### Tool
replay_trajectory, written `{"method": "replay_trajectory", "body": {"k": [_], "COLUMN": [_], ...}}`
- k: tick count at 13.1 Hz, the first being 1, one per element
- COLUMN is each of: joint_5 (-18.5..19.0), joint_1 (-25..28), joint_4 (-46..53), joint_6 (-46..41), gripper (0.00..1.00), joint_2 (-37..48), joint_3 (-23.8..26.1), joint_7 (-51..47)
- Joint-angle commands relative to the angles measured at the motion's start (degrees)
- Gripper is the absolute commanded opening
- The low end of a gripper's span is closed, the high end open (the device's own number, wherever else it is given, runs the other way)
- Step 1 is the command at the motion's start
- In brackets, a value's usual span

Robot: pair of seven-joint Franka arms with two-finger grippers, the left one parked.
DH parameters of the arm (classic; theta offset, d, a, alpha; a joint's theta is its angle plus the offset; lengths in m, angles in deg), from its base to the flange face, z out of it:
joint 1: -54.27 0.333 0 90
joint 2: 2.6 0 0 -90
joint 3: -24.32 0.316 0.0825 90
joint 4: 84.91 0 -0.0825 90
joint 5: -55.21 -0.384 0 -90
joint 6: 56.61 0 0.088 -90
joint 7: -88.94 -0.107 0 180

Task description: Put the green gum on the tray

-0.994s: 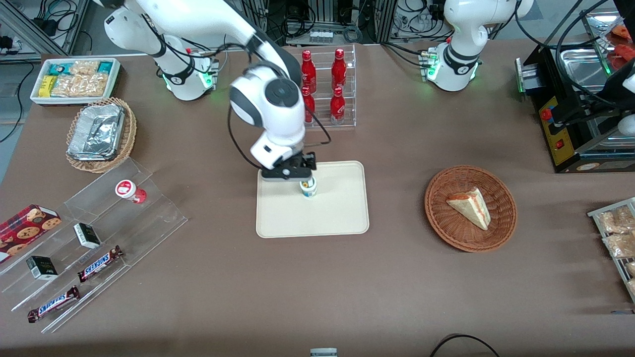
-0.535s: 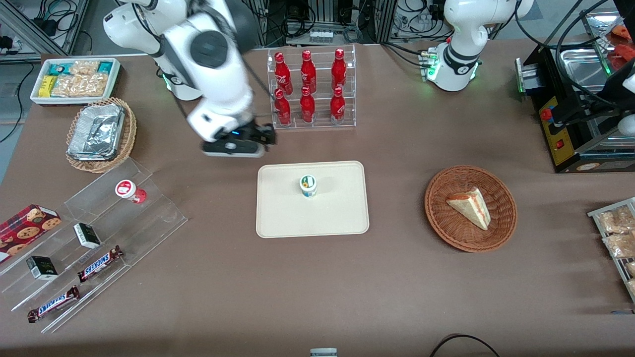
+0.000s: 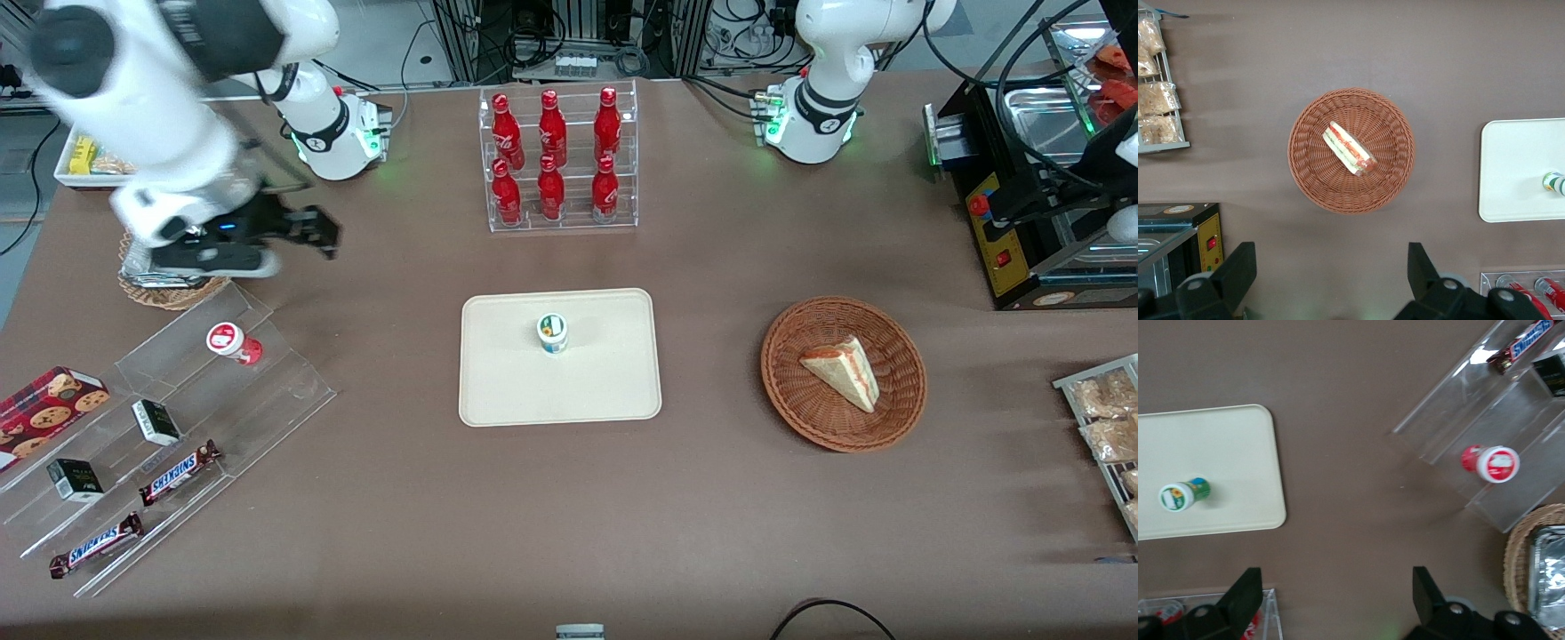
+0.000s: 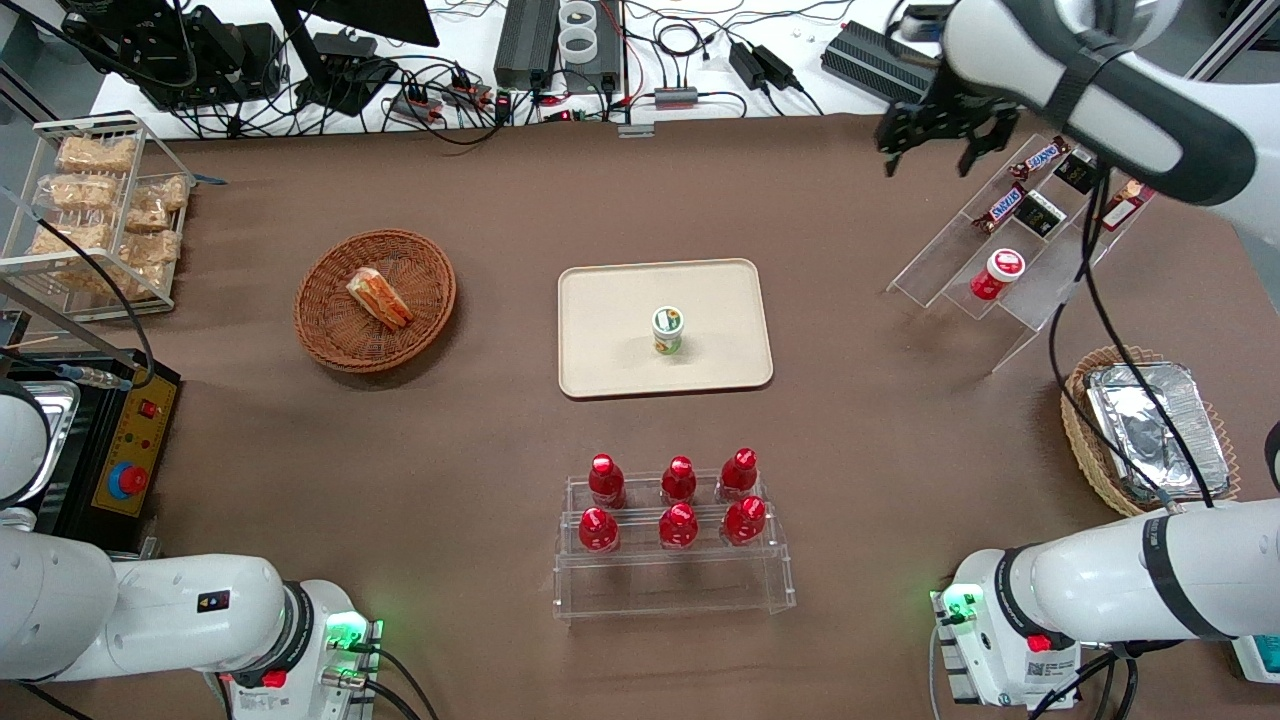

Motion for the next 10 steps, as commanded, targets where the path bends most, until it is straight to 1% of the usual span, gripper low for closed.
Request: {"method": "replay_trajectory", "body": {"k": [1, 3, 4, 5, 7, 10], "joint_5": [-1.5, -0.9, -0.8, -0.8, 0.6, 0.7], "joint_1": [-6.9, -9.0, -9.0, -8.8, -8.9, -8.3], "joint_4": [3.6, 6.1, 7.3, 8.5, 9.3, 9.4], "joint_6": [-3.1, -4.1, -5.0, -5.5, -6.2, -6.3], "gripper": [1.00, 1.00, 1.00, 1.00, 1.00, 1.00], "joint_2": [-0.7, -1.9, -2.7, -2.9, -3.0, -3.1], "joint_3": [0.3, -0.5, -2.3, -3.4, -4.1, -7.1], "joint_7": [9.2, 14.4, 16.0, 16.7, 17.3, 19.0]}}
